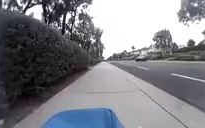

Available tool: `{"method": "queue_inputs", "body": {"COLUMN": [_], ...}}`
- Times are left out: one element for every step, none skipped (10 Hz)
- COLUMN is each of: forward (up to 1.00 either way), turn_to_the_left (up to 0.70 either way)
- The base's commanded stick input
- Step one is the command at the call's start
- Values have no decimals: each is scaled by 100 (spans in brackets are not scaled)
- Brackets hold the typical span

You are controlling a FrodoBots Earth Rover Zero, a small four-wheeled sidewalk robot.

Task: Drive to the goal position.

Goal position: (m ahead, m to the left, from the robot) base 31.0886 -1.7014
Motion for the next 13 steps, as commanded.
{"method": "queue_inputs", "body": {"forward": [100, 100, 100, 100, 100, 100, 100, 100, 100, 100, 100, 100, 100], "turn_to_the_left": [0, 0, 0, 0, 0, 0, 0, 0, 0, 0, 0, 0, 0]}}
